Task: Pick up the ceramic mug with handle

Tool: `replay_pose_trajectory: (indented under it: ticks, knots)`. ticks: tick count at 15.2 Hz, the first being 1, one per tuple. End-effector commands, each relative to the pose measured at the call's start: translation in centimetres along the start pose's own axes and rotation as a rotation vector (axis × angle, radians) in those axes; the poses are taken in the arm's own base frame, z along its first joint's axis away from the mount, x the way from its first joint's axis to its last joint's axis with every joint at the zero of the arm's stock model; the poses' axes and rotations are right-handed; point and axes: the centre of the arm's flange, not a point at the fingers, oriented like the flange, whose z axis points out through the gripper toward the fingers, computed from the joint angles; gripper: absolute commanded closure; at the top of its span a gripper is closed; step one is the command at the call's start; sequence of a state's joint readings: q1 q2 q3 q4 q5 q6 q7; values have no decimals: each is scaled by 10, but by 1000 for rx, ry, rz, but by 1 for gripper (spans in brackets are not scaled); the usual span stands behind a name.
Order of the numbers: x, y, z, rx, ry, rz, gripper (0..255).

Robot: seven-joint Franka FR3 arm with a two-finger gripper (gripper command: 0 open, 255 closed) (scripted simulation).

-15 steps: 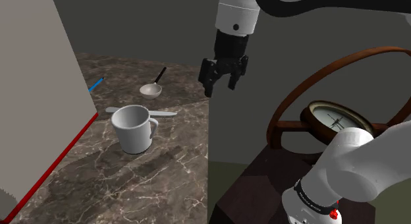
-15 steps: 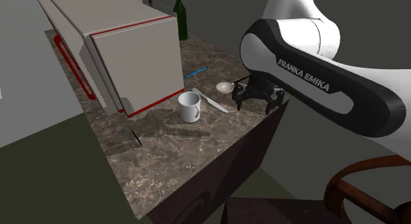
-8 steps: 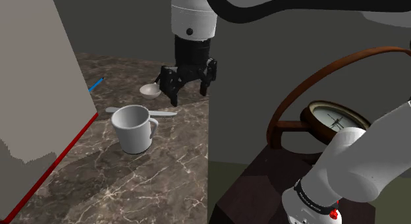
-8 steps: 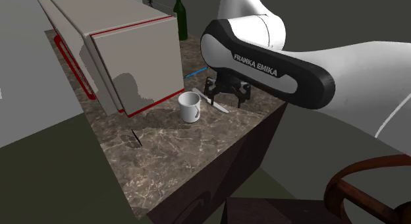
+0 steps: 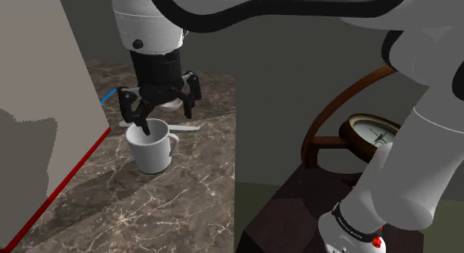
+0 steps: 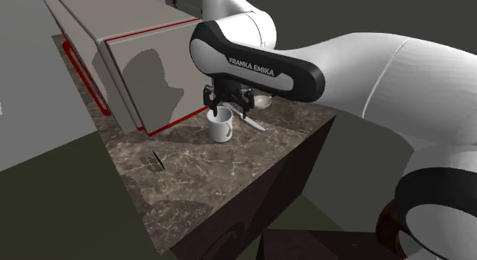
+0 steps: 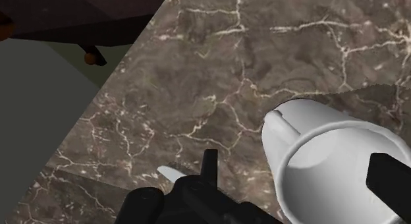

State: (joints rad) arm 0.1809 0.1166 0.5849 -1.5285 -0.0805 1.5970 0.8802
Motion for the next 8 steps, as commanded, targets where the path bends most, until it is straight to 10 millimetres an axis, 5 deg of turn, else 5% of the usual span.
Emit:
replay_pose_trajectory:
  ticks: [1, 5, 8]
  knots:
    - [6, -27, 1, -10, 1, 1, 0]
    - [16, -82, 5, -30, 2, -5, 0]
    - [17, -83, 16, -31, 2, -5, 0]
